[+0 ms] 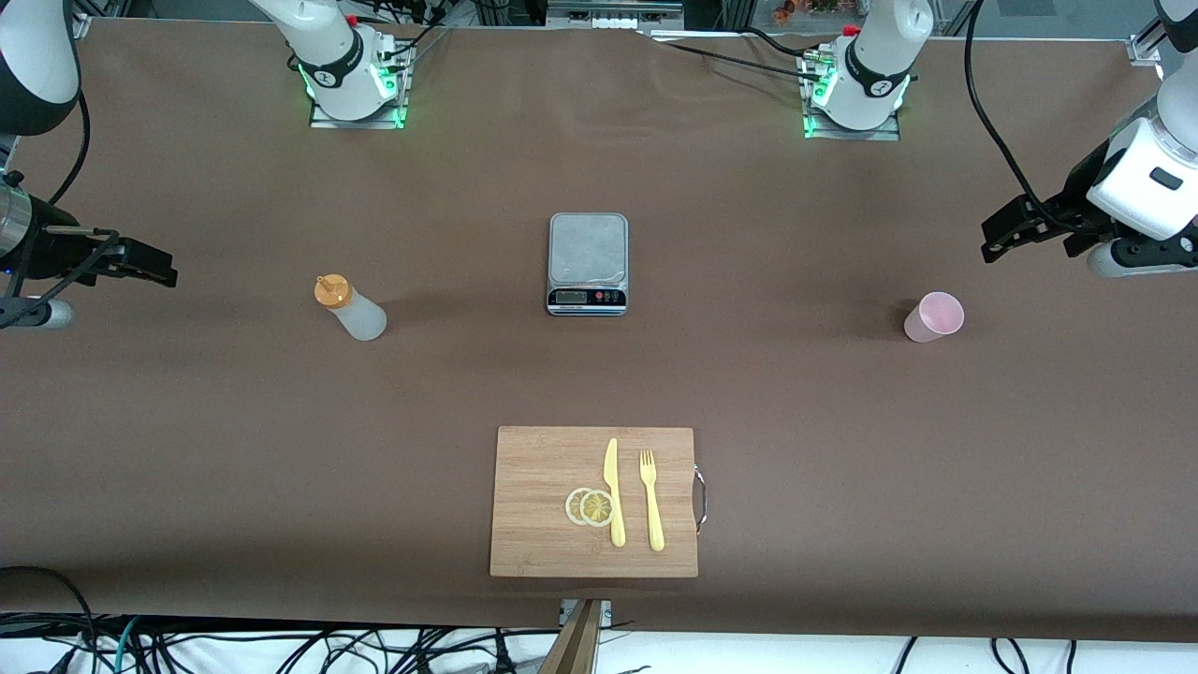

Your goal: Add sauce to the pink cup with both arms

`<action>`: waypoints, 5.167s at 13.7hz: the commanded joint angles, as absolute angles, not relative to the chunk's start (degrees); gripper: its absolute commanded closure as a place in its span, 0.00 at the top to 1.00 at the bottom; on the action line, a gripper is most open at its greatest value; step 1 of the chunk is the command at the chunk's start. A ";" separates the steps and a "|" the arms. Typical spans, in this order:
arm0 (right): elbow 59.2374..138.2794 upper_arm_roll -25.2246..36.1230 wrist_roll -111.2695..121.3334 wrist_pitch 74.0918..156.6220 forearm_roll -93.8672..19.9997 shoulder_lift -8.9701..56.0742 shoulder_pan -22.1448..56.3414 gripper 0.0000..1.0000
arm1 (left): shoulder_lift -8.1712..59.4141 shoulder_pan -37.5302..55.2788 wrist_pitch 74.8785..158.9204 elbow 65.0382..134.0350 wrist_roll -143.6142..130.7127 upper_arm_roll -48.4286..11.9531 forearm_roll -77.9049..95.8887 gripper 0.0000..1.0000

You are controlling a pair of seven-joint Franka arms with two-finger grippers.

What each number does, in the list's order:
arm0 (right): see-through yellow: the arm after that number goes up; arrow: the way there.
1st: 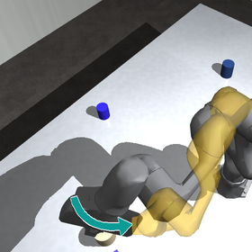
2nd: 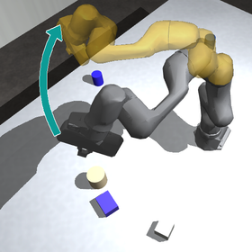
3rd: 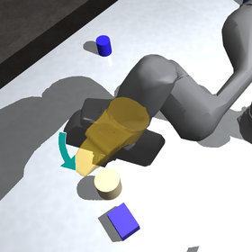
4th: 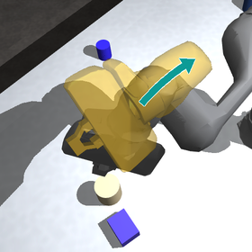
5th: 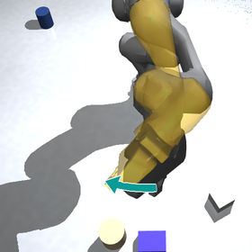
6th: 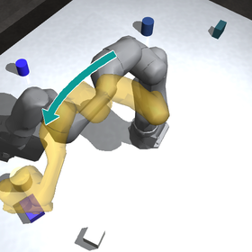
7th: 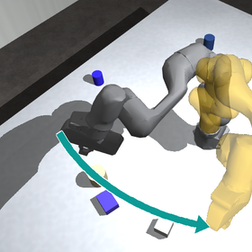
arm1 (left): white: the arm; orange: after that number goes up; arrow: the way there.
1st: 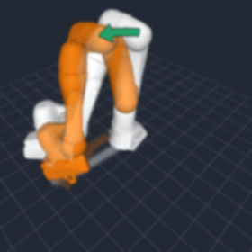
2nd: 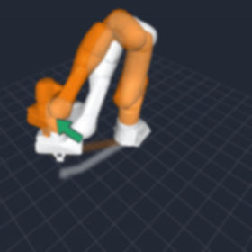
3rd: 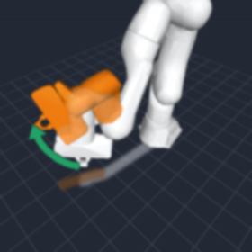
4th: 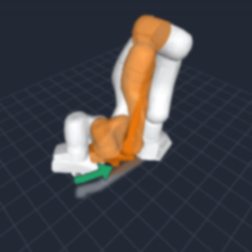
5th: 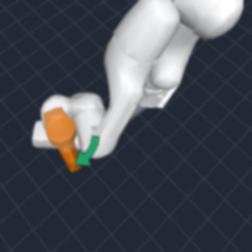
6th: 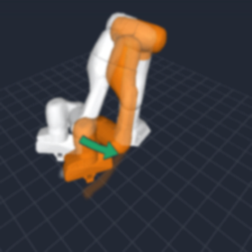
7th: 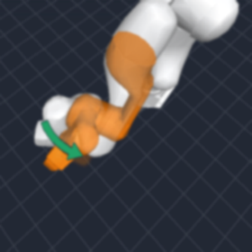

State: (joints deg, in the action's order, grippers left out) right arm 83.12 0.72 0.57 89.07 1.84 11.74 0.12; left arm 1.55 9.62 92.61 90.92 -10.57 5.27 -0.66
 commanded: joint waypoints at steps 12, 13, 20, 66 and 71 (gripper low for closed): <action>81.65 0.70 1.14 88.51 0.97 12.30 -0.18 1.00 | 2.99 7.47 91.85 88.95 -2.19 4.83 -0.09 1.00; 81.65 0.70 1.14 88.51 0.97 12.30 -0.18 1.00 | 2.99 7.47 91.85 88.95 -2.37 4.83 -0.09 1.00; 81.65 0.70 1.14 88.51 0.97 12.30 -0.18 1.00 | 2.90 7.47 91.76 89.03 -3.52 4.83 0.00 1.00; 81.65 0.79 1.14 88.51 0.97 12.30 -0.18 1.00 | 3.95 5.81 89.03 90.61 -3.52 4.75 0.00 1.00; 81.65 0.88 1.14 88.59 0.53 12.30 -0.26 1.00 | 3.78 -1.93 92.44 95.08 -3.08 -2.02 -0.09 1.00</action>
State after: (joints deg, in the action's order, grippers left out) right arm 83.12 0.77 0.57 89.07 1.82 11.74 0.10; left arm 4.31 0.17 90.21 92.40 -3.95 -0.39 -0.66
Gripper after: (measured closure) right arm 0.000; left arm 0.000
